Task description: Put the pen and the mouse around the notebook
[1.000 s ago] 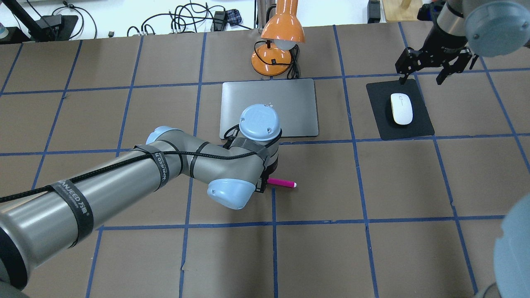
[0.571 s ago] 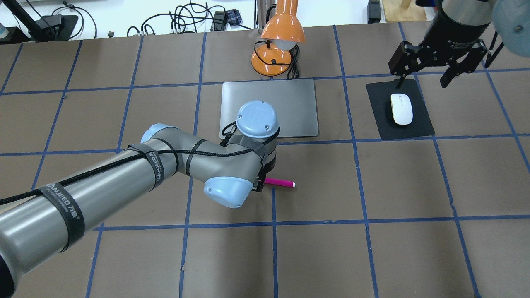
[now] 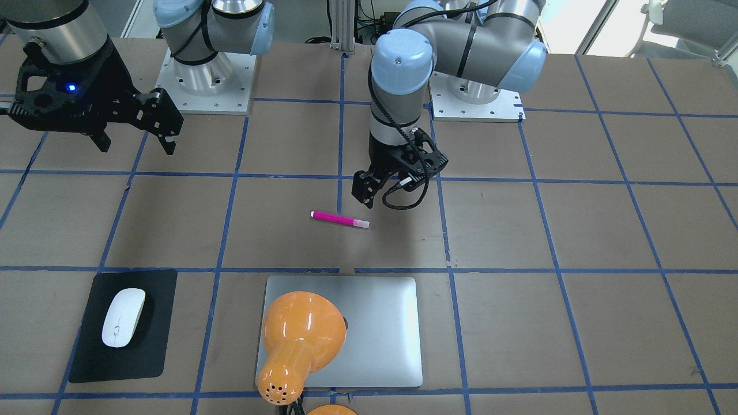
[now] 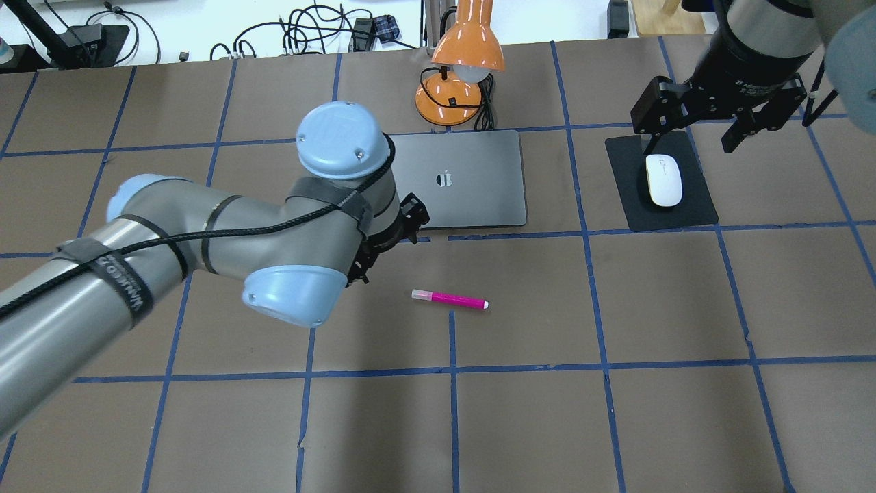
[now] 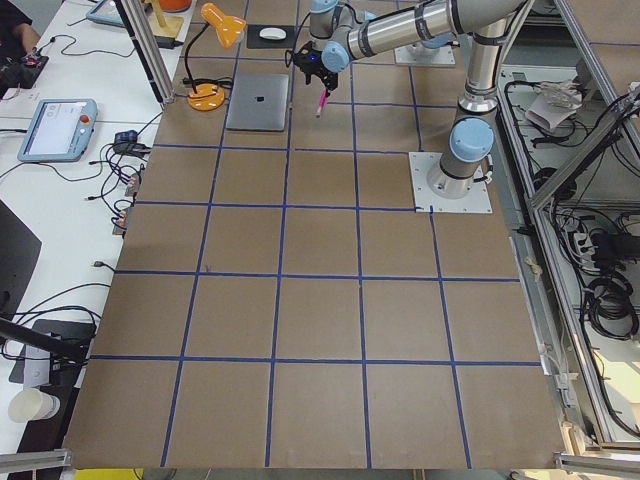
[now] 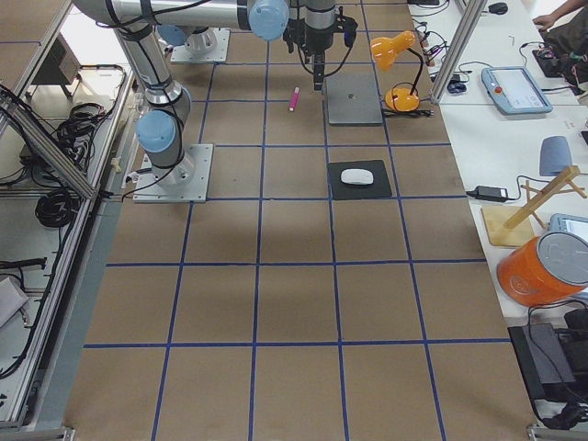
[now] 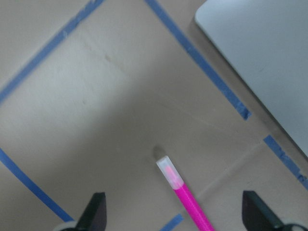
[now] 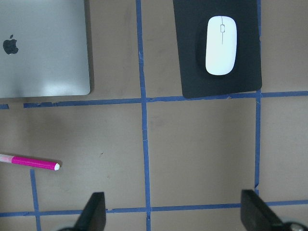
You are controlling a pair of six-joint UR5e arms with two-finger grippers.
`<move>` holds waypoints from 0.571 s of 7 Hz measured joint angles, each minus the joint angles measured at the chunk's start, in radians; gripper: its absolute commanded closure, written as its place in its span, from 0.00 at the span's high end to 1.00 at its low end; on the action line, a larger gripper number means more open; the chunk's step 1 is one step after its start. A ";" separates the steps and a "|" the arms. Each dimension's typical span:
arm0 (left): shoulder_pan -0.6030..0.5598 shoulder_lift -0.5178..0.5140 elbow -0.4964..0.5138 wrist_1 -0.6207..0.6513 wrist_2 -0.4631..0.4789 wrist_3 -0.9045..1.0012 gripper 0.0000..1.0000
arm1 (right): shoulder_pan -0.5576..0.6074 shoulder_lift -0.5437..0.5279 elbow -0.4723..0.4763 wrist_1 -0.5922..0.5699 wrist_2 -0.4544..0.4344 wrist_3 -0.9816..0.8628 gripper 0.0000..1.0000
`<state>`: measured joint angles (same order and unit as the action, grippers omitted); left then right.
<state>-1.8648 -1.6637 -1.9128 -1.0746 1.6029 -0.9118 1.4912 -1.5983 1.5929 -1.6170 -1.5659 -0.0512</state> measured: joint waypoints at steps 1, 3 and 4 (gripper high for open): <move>0.063 0.080 0.002 -0.069 -0.006 0.183 1.00 | 0.016 0.017 -0.021 0.001 -0.001 0.002 1.00; 0.190 0.178 0.062 -0.264 -0.010 0.579 1.00 | 0.055 0.029 -0.034 0.010 -0.002 0.028 1.00; 0.253 0.183 0.155 -0.392 -0.009 0.751 1.00 | 0.063 0.027 -0.038 0.014 -0.001 0.070 1.00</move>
<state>-1.6114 -1.4809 -1.7581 -1.4666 1.5942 -0.1612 1.5545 -1.5714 1.5548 -1.6034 -1.5668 0.0191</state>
